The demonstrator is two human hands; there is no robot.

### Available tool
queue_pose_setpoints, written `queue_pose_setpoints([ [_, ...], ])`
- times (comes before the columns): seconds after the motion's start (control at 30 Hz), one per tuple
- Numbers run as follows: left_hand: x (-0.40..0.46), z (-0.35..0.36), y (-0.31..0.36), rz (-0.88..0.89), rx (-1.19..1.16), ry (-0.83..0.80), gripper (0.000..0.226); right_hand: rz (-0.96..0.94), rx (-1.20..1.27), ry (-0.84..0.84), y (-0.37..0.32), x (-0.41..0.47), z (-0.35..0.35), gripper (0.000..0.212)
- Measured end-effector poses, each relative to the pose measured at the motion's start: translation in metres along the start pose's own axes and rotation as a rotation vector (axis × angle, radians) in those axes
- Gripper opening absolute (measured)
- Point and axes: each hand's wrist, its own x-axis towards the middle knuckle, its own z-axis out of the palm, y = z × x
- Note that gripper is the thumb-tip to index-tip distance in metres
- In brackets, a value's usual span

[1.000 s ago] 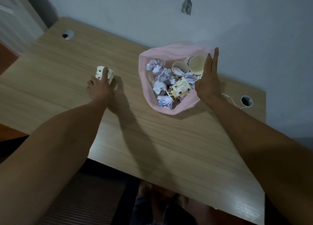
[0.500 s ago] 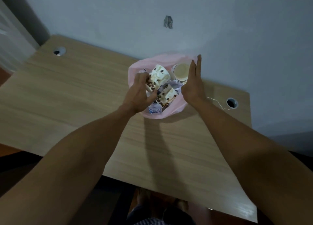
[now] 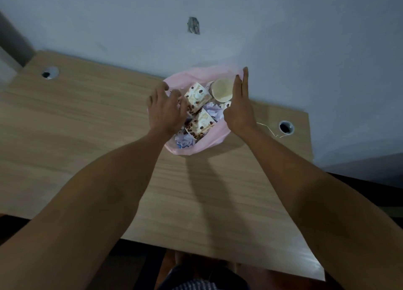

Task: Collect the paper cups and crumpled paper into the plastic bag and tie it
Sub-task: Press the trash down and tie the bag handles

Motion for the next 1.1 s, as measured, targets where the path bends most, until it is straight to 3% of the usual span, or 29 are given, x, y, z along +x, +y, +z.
queue_pose_setpoints([
  [0.1, 0.003, 0.001, -0.019, -0.131, -0.027, -0.041, 0.012, 0.015, -0.029, -0.002, 0.003, 0.003, -0.001, 0.105],
  [0.2, 0.007, 0.005, -0.036, -0.244, -0.16, -0.189, 0.028, 0.02, -0.054, -0.009, 0.008, 0.004, 0.001, 0.109],
  [0.33, 0.012, -0.006, -0.041, -0.189, -0.285, -0.227, 0.045, 0.065, -0.045, -0.071, 0.014, 0.005, -0.004, 0.108],
  [0.6, 0.052, -0.058, -0.032, -0.128, -0.266, -0.117, 0.035, 0.127, -0.04, -0.01, 0.023, 0.022, -0.054, 0.045],
  [0.8, 0.076, -0.119, -0.003, -0.118, -0.241, -0.128, 0.018, 0.127, -0.152, -0.048, 0.012, 0.026, -0.116, 0.028],
  [0.87, 0.084, -0.14, 0.005, -0.121, -0.236, -0.104, 0.022, 0.124, -0.169, -0.047, 0.013, 0.022, -0.135, 0.031],
  [0.93, 0.09, -0.156, 0.009, -0.112, -0.211, -0.09, 0.007, 0.123, -0.186, 0.015, 0.016, 0.02, -0.15, 0.038],
  [1.03, 0.097, -0.171, 0.011, -0.157, -0.164, -0.123, 0.035, 0.334, -0.215, 0.04, 0.016, 0.015, -0.171, 0.065],
  [1.1, 0.101, -0.173, 0.01, -0.227, -0.124, -0.151, 0.043, 0.509, -0.222, 0.028, 0.014, 0.007, -0.183, 0.074],
])
